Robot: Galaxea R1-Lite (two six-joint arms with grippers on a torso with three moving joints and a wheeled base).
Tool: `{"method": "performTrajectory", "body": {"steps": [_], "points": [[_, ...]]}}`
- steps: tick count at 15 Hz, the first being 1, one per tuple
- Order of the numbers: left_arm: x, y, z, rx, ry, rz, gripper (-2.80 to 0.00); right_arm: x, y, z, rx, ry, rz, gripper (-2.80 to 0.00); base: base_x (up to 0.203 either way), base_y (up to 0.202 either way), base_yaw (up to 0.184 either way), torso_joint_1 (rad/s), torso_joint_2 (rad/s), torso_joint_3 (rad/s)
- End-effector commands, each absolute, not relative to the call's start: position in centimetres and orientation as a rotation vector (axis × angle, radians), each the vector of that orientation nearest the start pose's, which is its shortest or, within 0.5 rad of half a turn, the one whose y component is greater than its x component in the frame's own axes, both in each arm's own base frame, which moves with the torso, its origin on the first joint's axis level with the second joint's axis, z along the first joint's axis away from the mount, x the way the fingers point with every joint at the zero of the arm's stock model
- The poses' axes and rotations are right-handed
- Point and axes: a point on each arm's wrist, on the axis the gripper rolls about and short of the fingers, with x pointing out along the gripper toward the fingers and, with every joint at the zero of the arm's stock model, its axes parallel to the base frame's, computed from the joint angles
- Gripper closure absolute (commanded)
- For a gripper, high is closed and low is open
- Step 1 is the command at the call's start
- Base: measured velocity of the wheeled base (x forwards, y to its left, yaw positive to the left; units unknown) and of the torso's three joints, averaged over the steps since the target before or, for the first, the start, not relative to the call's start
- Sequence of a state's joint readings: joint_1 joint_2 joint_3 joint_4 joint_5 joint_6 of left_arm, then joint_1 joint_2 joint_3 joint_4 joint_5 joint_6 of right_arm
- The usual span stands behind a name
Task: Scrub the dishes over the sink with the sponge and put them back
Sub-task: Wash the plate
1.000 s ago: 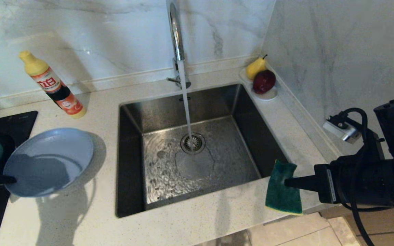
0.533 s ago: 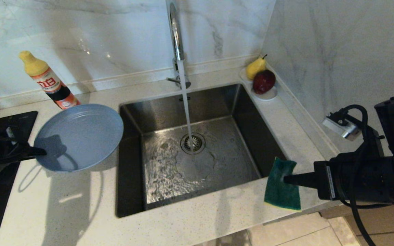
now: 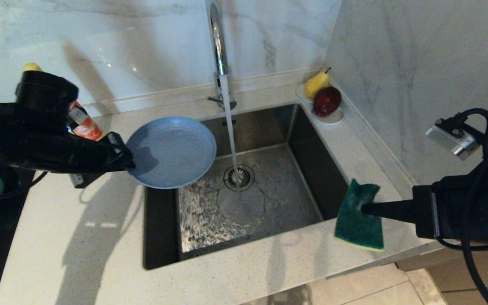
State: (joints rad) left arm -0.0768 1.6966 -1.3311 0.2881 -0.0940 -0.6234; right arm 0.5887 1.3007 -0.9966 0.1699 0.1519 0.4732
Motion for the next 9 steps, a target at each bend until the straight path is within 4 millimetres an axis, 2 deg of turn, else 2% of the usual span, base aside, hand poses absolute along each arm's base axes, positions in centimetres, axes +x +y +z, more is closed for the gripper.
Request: {"method": "performTrajectory", "body": {"steps": [1, 6, 9], "points": [[33.3, -5.7, 21.9, -0.591, 0.722, 0.028, 0.00, 16.0, 11.1, 26.6, 0.345, 0.617, 0.604, 0.00, 0.000, 0.000, 0.000, 0.000, 0.00, 0.000], [34.8, -9.2, 19.9, -0.634, 0.714, -0.041, 0.00, 15.7, 10.9, 26.1, 0.341, 0.628, 0.600, 0.00, 0.000, 0.000, 0.000, 0.000, 0.00, 0.000], [35.0, -10.4, 19.6, -0.645, 0.721, -0.068, 0.00, 15.4, 10.7, 26.3, 0.343, 0.618, 0.604, 0.00, 0.000, 0.000, 0.000, 0.000, 0.00, 0.000]]}}
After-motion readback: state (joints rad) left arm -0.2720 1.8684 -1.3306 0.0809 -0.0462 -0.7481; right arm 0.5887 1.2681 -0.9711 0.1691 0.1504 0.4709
